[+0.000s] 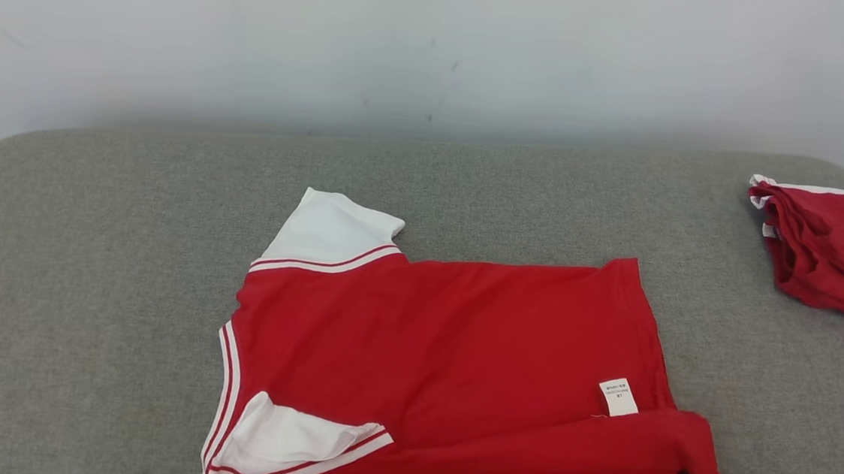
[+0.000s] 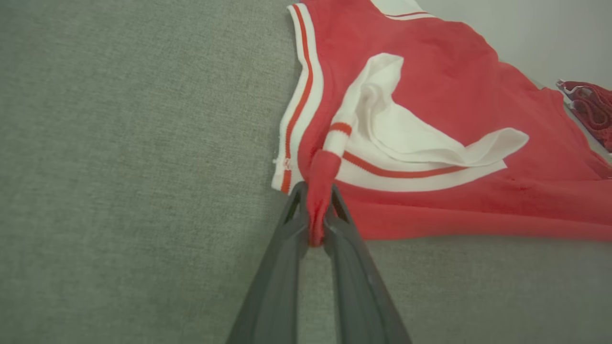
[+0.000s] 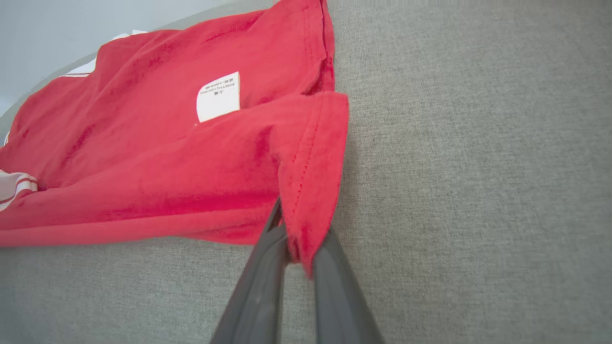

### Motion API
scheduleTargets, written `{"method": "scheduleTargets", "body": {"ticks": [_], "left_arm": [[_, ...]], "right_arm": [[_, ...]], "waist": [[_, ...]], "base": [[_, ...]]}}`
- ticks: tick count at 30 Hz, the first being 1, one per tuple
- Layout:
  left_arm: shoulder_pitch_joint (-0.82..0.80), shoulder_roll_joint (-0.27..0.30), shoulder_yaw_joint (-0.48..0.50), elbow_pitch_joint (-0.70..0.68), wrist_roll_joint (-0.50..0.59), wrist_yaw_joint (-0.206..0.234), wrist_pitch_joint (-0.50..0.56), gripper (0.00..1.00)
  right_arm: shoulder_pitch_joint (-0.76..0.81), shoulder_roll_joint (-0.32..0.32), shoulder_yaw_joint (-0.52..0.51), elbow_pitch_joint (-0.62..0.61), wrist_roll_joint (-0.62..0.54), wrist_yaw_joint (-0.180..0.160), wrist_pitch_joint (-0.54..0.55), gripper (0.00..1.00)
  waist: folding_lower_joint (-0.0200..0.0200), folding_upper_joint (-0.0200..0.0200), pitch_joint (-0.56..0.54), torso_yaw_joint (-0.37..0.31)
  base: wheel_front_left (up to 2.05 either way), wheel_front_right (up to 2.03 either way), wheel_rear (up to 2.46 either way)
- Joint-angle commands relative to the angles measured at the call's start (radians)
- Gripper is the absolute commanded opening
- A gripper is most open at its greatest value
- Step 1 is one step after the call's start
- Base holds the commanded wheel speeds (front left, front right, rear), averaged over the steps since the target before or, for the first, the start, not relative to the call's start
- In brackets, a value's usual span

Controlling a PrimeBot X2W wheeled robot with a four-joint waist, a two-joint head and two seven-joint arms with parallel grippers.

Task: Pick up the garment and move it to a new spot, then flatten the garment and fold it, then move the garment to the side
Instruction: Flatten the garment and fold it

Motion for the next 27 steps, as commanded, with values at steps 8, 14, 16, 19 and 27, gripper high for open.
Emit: {"method": "scheduleTargets", "body": {"ticks": [8,14,16,19,27], "left_arm": [[-0.037,-0.009,0.057,-0.066,0.045,0.027,-0.01,1.0],[-0.049,-0.046,0.205,-0.204,0.132,0.032,-0.009,1.0],[-0.045,-0.053,0.248,-0.241,0.188,0.029,-0.009,1.0],[-0.031,-0.066,0.288,-0.292,0.272,0.031,-0.009,1.0],[0.012,-0.098,0.37,-0.358,0.408,-0.002,-0.01,1.0]], "right_arm": [[-0.012,0.034,-0.068,-0.086,-0.081,-0.003,-0.025,1.0],[-0.005,0.101,-0.2,-0.168,-0.178,-0.003,-0.085,1.0],[0.009,0.134,-0.242,-0.2,-0.222,-0.003,-0.092,1.0],[0.028,0.188,-0.297,-0.243,-0.306,-0.003,-0.097,1.0],[0.113,0.301,-0.387,-0.39,-0.513,-0.003,-0.098,1.0]], "waist": [[0.0001,0.0,-0.005,-0.005],[0.0001,0.0,-0.003,-0.018],[0.0001,0.0,-0.006,-0.023],[0.0001,0.0,-0.013,-0.031],[0.0001,0.0,-0.031,-0.028]], "base": [[0.0,0.0,0.0],[0.0,0.0,0.0],[0.0,0.0,0.0],[0.0,0.0,0.0],[0.0,0.0,0.0]]}}
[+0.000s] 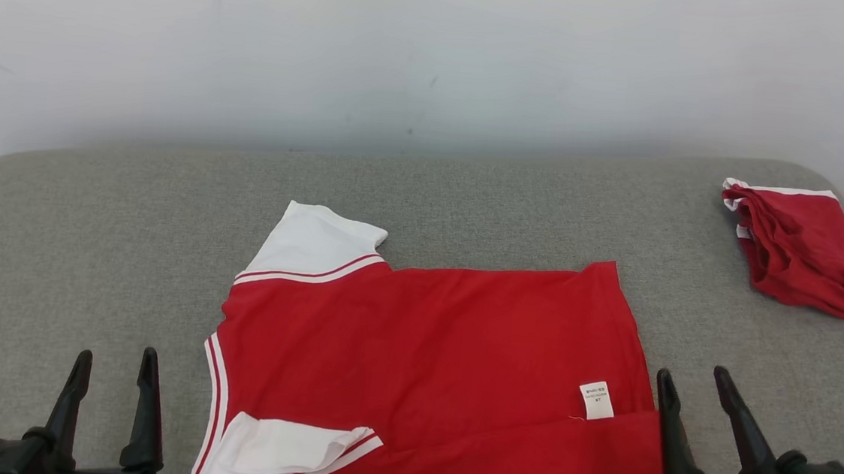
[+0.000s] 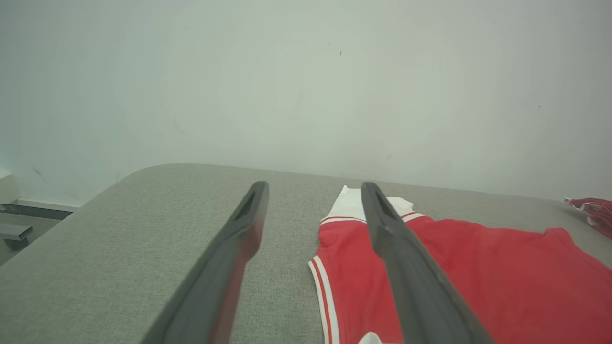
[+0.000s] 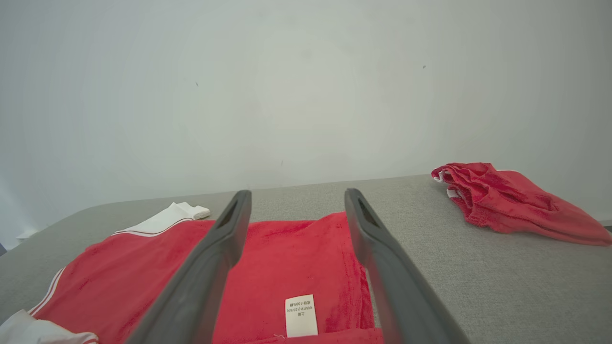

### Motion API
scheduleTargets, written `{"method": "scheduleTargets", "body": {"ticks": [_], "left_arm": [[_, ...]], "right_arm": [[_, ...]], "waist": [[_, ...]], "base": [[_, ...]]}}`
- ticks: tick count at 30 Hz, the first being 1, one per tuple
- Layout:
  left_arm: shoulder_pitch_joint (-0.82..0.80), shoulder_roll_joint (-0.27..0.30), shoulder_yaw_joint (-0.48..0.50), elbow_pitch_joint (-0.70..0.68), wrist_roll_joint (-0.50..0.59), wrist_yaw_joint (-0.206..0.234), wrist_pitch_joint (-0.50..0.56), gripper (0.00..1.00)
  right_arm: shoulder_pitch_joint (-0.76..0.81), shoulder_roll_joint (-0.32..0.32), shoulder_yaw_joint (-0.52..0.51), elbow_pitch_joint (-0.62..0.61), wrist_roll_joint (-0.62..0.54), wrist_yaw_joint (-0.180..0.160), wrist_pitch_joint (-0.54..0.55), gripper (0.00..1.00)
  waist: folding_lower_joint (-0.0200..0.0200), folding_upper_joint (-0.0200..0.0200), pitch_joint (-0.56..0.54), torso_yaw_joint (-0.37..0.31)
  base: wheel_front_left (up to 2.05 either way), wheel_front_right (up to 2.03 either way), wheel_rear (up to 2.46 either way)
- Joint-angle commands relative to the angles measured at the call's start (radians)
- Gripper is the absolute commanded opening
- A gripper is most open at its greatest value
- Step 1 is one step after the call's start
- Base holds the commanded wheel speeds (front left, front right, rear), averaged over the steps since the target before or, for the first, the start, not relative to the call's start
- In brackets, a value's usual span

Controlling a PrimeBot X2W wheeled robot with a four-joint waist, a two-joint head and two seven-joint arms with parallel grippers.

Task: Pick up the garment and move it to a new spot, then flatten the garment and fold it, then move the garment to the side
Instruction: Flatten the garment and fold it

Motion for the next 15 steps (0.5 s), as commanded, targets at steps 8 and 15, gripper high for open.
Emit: {"method": "scheduleTargets", "body": {"ticks": [8,15], "left_arm": [[0.048,-0.047,0.042,0.026,0.063,-0.051,-0.002,1.0],[0.071,-0.068,0.073,0.04,0.085,-0.077,-0.002,1.0]], "right_arm": [[0.06,0.037,-0.017,-0.003,-0.035,-0.003,-0.004,1.0],[0.07,0.048,-0.024,0.011,-0.041,-0.003,-0.004,1.0]], "waist": [[0.0,0.0,-0.001,0.0],[0.0,0.0,-0.001,-0.003]], "base": [[0.0,0.0,0.0],[0.0,0.0,0.0]]}}
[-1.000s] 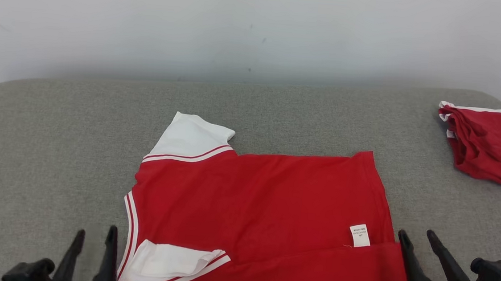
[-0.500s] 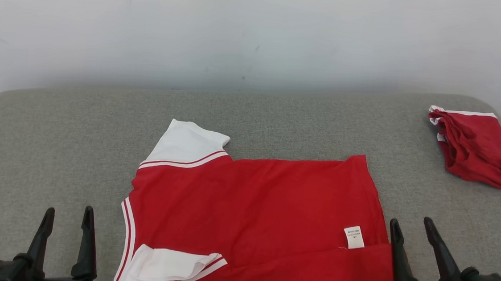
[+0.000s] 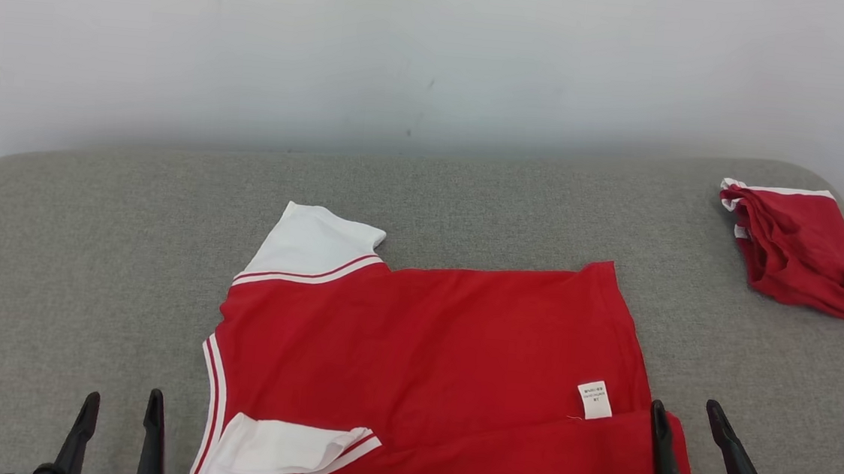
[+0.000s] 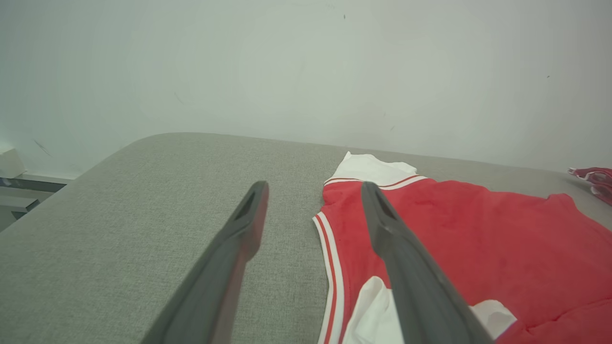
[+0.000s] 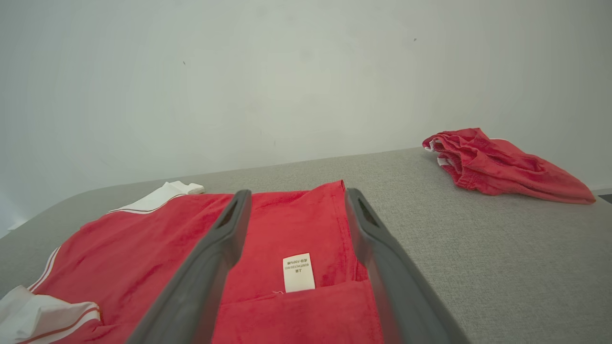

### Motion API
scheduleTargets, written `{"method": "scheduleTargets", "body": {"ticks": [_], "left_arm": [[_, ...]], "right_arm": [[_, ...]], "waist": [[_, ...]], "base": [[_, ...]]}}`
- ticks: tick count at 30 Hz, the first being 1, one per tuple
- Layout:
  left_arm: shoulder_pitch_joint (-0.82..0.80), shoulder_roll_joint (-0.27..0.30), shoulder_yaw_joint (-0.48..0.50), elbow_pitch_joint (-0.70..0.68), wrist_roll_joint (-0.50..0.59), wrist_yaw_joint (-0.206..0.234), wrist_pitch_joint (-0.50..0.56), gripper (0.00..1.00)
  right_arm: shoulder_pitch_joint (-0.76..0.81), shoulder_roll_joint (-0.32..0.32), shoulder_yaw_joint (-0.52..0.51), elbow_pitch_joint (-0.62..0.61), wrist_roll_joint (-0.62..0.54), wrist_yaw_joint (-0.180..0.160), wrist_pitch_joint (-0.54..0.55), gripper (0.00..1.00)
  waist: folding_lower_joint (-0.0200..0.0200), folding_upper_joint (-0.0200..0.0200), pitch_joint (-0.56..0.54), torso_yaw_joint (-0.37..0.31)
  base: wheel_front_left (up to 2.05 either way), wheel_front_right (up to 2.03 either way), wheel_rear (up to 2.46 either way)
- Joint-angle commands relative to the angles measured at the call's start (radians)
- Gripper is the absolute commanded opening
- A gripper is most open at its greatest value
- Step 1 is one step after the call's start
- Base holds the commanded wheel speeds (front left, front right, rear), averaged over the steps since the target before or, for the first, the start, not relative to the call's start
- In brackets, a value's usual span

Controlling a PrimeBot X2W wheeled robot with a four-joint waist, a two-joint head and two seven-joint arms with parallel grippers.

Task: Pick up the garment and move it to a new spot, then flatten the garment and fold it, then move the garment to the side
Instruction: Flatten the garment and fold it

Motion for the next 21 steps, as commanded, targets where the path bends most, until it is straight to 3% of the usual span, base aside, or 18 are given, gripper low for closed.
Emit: {"method": "scheduleTargets", "body": {"ticks": [1,7,13,17,21], "left_arm": [[0.012,-0.004,0.01,0.002,0.006,-0.007,-0.002,1.0],[-0.04,0.001,0.022,0.029,0.01,-0.03,-0.002,1.0],[-0.221,0.082,-0.004,0.074,-0.007,-0.046,-0.002,1.0],[-0.416,0.155,-0.089,0.141,-0.049,-0.048,0.042,1.0],[-0.625,0.223,-0.2,0.215,-0.172,-0.047,0.157,1.0]], "right_arm": [[0.007,0.002,-0.001,0.004,-0.006,-0.003,-0.004,1.0],[-0.037,-0.015,-0.013,0.027,0.014,-0.003,-0.003,1.0],[-0.199,-0.07,0.017,0.148,0.058,-0.003,0.015,1.0],[-0.352,-0.109,0.036,0.23,0.095,-0.003,0.069,1.0],[-0.522,-0.132,0.07,0.307,0.129,-0.003,0.164,1.0]], "waist": [[0.0,0.0,0.0,-0.001],[0.0,0.0,0.012,-0.007],[0.0,0.0,0.078,-0.02],[0.0,0.0,0.154,-0.022],[0.0,0.0,0.253,-0.03]], "base": [[0.0,0.0,0.0],[0.0,0.0,0.0],[0.0,0.0,0.0],[0.0,0.0,0.0],[0.0,0.0,0.0]]}}
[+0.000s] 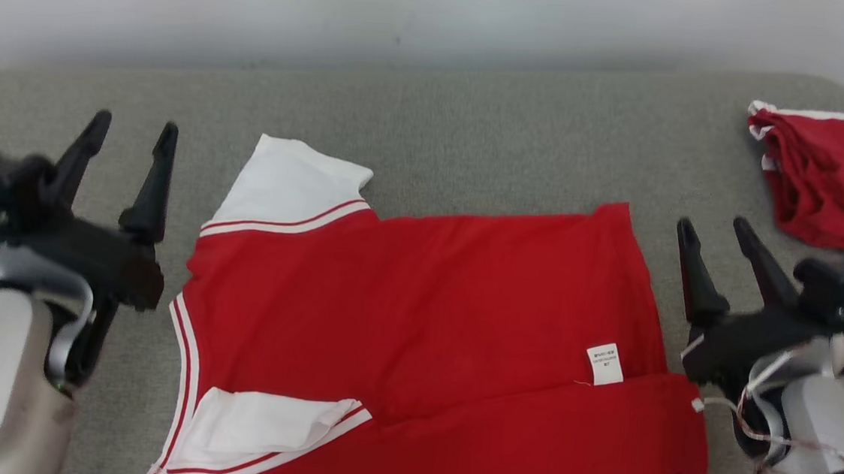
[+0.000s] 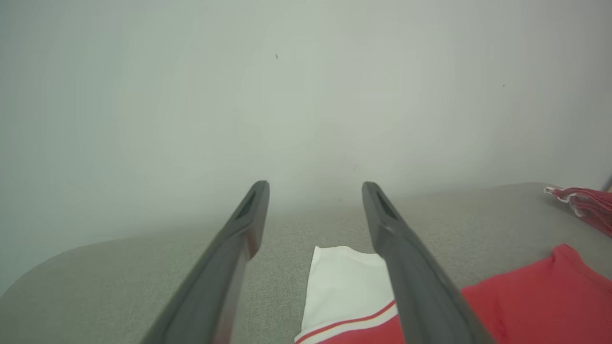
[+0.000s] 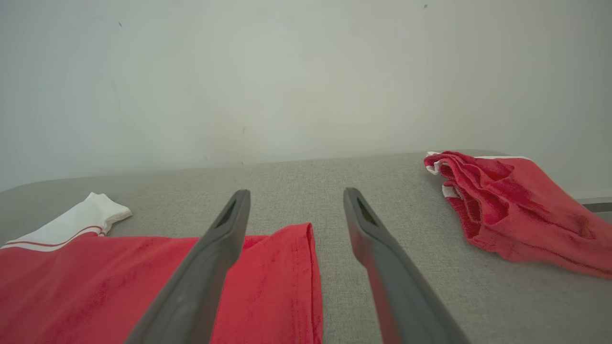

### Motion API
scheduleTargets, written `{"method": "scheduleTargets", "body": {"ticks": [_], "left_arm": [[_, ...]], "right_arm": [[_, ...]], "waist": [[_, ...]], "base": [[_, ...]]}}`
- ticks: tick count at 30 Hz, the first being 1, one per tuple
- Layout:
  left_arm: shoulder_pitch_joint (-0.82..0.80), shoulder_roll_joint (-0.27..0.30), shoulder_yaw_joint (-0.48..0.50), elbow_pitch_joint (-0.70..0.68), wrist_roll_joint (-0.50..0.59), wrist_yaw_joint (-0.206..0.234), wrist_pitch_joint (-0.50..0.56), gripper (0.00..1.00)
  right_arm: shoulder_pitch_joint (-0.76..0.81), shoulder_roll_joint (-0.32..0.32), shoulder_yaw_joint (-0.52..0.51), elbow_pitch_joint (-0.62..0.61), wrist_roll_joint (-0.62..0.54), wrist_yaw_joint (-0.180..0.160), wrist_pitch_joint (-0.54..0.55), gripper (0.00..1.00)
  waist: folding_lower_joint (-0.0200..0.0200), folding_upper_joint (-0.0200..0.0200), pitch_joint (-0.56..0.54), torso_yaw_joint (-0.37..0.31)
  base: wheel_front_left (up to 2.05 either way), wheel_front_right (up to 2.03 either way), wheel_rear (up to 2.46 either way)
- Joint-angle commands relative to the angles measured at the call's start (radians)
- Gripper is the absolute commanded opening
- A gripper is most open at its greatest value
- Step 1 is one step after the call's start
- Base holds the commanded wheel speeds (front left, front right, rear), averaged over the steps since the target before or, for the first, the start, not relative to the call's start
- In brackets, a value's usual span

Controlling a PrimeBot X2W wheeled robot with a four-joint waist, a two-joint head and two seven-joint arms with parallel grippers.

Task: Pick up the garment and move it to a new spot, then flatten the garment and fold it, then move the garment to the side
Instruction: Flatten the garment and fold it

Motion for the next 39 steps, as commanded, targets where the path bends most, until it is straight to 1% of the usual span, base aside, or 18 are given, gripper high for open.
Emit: {"method": "scheduleTargets", "body": {"ticks": [1,3,6,7,13,15,20,30,36,39], "left_arm": [[-0.074,0.038,-0.048,0.035,-0.032,0.002,0.046,1.0],[-0.162,0.062,-0.095,0.085,-0.095,0.002,0.098,1.0],[-0.273,0.107,-0.17,0.158,-0.151,0.002,0.139,1.0],[-0.304,0.112,-0.186,0.183,-0.177,0.002,0.144,1.0],[-0.435,0.151,-0.314,0.322,-0.255,0.002,0.204,1.0],[-0.469,0.17,-0.362,0.358,-0.261,0.002,0.218,1.0],[-0.53,0.182,-0.441,0.436,-0.307,0.002,0.212,1.0],[-0.604,0.19,-0.538,0.546,-0.36,0.002,0.194,1.0],[-0.644,0.188,-0.586,0.594,-0.396,0.002,0.183,1.0],[-0.662,0.179,-0.595,0.612,-0.427,0.002,0.179,1.0]], "right_arm": [[-0.07,-0.003,0.014,0.024,0.018,-0.003,0.021,1.0],[-0.141,-0.012,0.04,0.068,0.017,-0.003,0.058,1.0],[-0.242,0.0,0.086,0.134,0.024,-0.003,0.089,1.0],[-0.269,0.001,0.099,0.155,0.02,-0.003,0.095,1.0],[-0.391,0.047,0.178,0.269,0.043,-0.003,0.128,1.0],[-0.418,0.061,0.199,0.302,0.05,-0.003,0.137,1.0],[-0.466,0.075,0.236,0.358,0.062,-0.003,0.127,1.0],[-0.531,0.106,0.299,0.421,0.095,-0.003,0.107,1.0],[-0.573,0.118,0.336,0.454,0.12,-0.003,0.088,1.0],[-0.588,0.121,0.354,0.467,0.133,-0.003,0.081,1.0]], "waist": [[-0.0002,-0.0001,0.121,-0.013],[-0.0002,-0.0001,0.166,-0.02],[-0.0002,-0.0001,0.211,-0.037],[-0.0002,-0.0001,0.223,-0.041],[-0.0002,-0.0001,0.265,-0.079],[-0.0002,-0.0001,0.273,-0.091],[-0.0002,-0.0001,0.282,-0.11],[-0.0002,-0.0001,0.309,-0.13],[-0.0002,-0.0001,0.331,-0.137],[-0.0002,-0.0001,0.341,-0.145]], "base": [[0.0,0.0,0.0],[0.0,0.0,0.0],[0.0,0.0,0.0],[0.0,0.0,0.0],[0.0,0.0,0.0],[0.0,0.0,0.0],[0.0,0.0,0.0],[0.0,0.0,0.0],[0.0,0.0,0.0],[0.0,0.0,0.0]]}}
